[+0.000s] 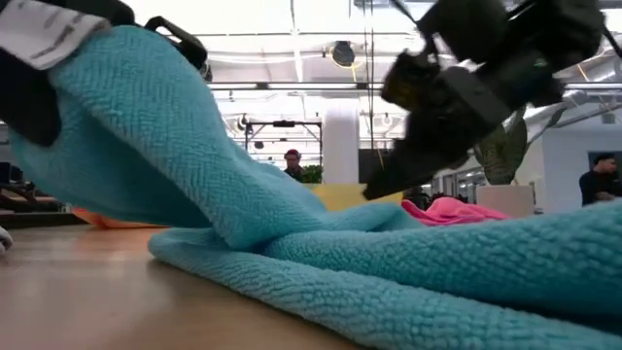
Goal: Fold microfiber towels
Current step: Fold the blue microfiber towel
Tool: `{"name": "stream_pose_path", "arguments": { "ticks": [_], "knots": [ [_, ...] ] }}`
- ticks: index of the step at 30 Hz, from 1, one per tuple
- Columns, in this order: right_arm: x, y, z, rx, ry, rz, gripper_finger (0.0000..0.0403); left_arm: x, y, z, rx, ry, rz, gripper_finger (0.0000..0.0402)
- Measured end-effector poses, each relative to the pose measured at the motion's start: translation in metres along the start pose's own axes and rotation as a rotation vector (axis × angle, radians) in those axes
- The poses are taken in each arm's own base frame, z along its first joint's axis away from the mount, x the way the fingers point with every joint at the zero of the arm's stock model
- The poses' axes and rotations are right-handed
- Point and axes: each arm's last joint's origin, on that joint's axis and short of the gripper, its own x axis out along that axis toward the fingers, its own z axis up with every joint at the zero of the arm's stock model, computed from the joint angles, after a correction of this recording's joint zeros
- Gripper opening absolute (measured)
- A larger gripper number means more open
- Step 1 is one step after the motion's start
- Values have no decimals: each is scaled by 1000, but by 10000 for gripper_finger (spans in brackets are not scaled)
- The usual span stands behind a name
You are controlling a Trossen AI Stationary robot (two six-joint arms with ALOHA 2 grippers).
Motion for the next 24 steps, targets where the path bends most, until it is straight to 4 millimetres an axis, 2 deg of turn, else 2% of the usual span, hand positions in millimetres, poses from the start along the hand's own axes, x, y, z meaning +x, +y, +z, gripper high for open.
{"name": "stream_pose_path", "arguments": {
  "ticks": [5, 8, 12, 16, 20, 24],
  "knots": [
    [21, -7, 16, -41, -26, 201, 183, 0, -2, 2, 27, -23, -5, 4],
    [35, -13, 21, -33, -18, 235, 185, 0, -2, 2, 20, -24, -5, 10],
    [54, -17, 19, -23, 12, 232, 177, 0, -2, 2, 24, -26, -5, 16],
    [69, -15, 11, -41, 51, 235, 165, 0, -2, 2, 19, -19, -4, 5],
    [72, -9, 7, -95, 48, 230, 124, 0, -2, 2, 13, -19, -5, 11],
    [68, -4, 9, -140, 30, 156, 42, 0, -3, 1, 1, -21, 42, 14]
  ]
}}
